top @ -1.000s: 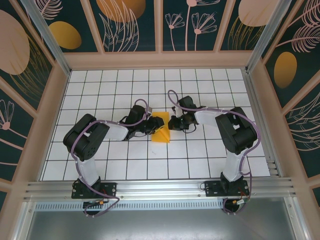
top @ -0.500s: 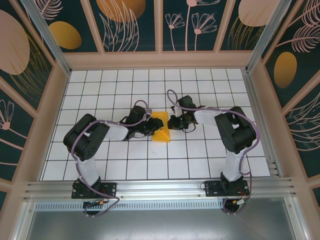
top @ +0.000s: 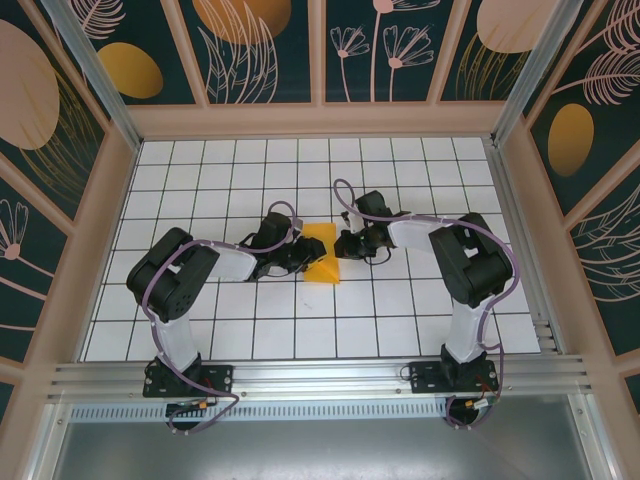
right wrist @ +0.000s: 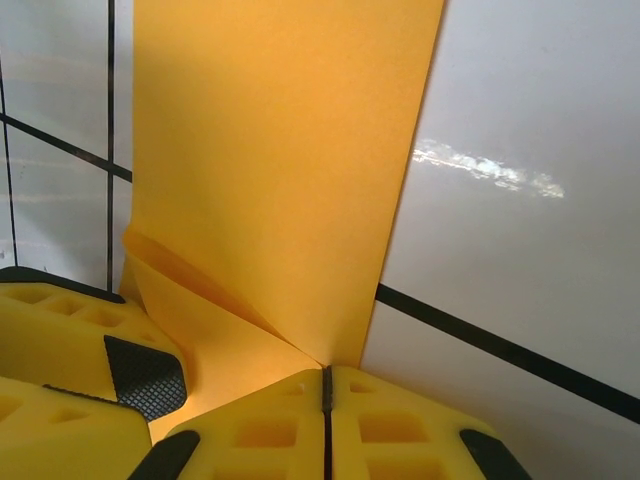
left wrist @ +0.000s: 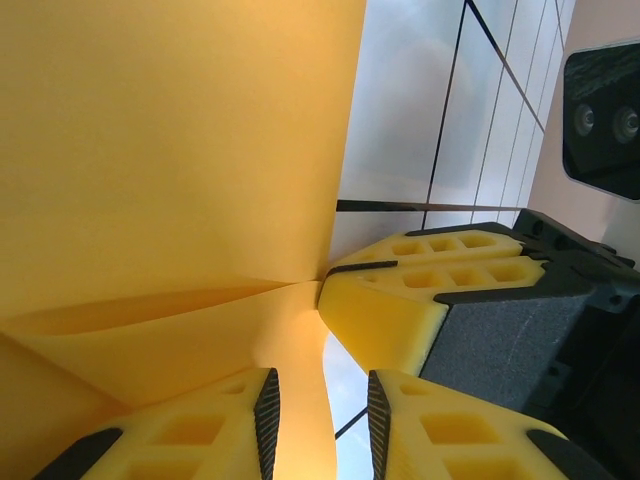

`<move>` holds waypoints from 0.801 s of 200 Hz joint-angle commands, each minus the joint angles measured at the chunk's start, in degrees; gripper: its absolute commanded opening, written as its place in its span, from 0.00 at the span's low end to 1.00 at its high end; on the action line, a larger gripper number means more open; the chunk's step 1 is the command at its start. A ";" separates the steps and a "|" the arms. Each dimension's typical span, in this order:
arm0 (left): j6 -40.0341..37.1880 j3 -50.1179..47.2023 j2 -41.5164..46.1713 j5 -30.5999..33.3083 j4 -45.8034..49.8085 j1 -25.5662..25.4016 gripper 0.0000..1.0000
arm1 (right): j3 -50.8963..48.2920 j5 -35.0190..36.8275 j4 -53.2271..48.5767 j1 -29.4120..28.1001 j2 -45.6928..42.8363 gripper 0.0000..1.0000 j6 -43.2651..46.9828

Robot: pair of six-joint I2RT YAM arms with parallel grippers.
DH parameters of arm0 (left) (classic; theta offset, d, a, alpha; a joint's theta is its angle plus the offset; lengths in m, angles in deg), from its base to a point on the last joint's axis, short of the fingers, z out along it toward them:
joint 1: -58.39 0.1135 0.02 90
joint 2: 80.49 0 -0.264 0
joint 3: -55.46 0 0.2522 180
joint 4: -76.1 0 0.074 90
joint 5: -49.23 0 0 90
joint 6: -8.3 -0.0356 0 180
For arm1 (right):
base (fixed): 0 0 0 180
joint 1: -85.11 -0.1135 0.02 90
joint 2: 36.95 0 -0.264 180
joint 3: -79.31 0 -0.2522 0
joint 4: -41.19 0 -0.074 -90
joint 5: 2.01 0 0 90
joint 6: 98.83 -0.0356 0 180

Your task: Fold a paper plane with a square sheet of paper (pick it up from the middle)

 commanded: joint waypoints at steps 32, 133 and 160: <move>-1.42 0.77 -0.82 0.95 2.25 -0.26 0.32 | 1.65 -1.33 0.92 -0.43 1.38 0.08 0.99; -1.49 0.83 -0.12 0.80 2.50 -0.20 0.32 | 2.10 -0.37 0.43 -0.43 2.42 0.07 1.01; -1.02 1.35 1.82 -0.48 0.28 -0.28 0.33 | 1.97 0.32 -0.30 -0.43 2.89 0.07 1.18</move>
